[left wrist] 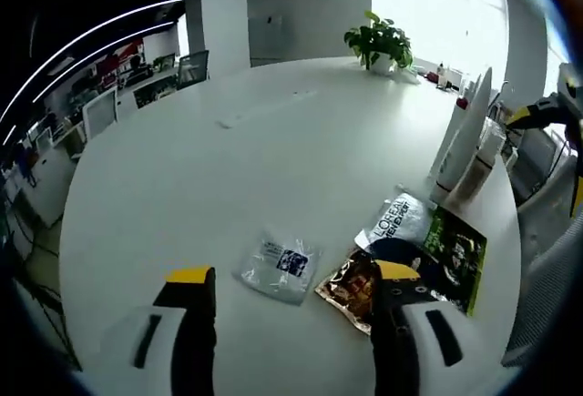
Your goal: Arrange the skincare products in the storage area until every visible bottle or jar stands upright without overlapping.
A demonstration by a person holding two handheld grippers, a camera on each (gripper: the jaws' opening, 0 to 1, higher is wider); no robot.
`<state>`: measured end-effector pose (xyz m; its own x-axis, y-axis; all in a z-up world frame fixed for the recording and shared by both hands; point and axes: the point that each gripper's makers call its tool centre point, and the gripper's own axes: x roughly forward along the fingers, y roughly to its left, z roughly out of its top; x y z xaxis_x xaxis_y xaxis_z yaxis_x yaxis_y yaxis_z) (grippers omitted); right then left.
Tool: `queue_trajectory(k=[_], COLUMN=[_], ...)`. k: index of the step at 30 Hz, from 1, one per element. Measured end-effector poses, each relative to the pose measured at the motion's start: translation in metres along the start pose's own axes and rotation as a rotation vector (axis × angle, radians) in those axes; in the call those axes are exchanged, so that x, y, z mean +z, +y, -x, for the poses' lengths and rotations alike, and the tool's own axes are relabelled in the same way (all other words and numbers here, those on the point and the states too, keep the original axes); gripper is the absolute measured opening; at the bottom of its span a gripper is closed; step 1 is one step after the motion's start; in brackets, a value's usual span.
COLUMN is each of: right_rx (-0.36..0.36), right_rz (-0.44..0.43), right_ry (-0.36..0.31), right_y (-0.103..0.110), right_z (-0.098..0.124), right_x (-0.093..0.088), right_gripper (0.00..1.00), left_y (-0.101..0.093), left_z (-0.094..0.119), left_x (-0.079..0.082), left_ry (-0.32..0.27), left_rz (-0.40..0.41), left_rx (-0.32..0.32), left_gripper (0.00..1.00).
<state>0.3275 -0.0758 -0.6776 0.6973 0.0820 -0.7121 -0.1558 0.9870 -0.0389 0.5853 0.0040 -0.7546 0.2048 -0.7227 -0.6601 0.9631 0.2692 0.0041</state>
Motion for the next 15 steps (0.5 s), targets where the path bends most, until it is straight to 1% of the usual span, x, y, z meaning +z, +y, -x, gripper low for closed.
queue_trajectory(k=[3, 4, 6, 9, 10, 12, 15], right_rx=[0.012, 0.013, 0.013, 0.007, 0.008, 0.01, 0.001], right_rz=[-0.006, -0.011, -0.014, -0.031, -0.035, -0.039, -0.035], right_ry=[0.006, 0.009, 0.012, 0.016, 0.017, 0.023, 0.026], right_y=[0.002, 0.002, 0.002, 0.001, 0.001, 0.0, -0.004], right_z=[-0.002, -0.003, -0.003, -0.004, -0.004, -0.005, -0.005], right_x=[-0.003, -0.004, -0.005, -0.007, -0.008, -0.008, -0.007], right_gripper=[1.0, 1.0, 1.0, 0.99, 0.99, 0.99, 0.99], left_y=[0.003, 0.004, 0.007, 0.013, 0.015, 0.014, 0.009], left_z=[-0.008, -0.012, -0.017, -0.022, -0.024, -0.027, -0.031], left_x=[-0.001, -0.002, -0.003, -0.003, -0.004, -0.003, -0.005], left_ry=[0.015, 0.025, 0.043, 0.053, 0.059, 0.058, 0.07], left_rz=[-0.018, -0.037, -0.046, -0.045, -0.03, -0.021, -0.031], left_rx=[-0.016, -0.026, -0.029, -0.028, -0.026, -0.031, -0.049], left_gripper=[0.64, 0.64, 0.64, 0.61, 0.6, 0.59, 0.57])
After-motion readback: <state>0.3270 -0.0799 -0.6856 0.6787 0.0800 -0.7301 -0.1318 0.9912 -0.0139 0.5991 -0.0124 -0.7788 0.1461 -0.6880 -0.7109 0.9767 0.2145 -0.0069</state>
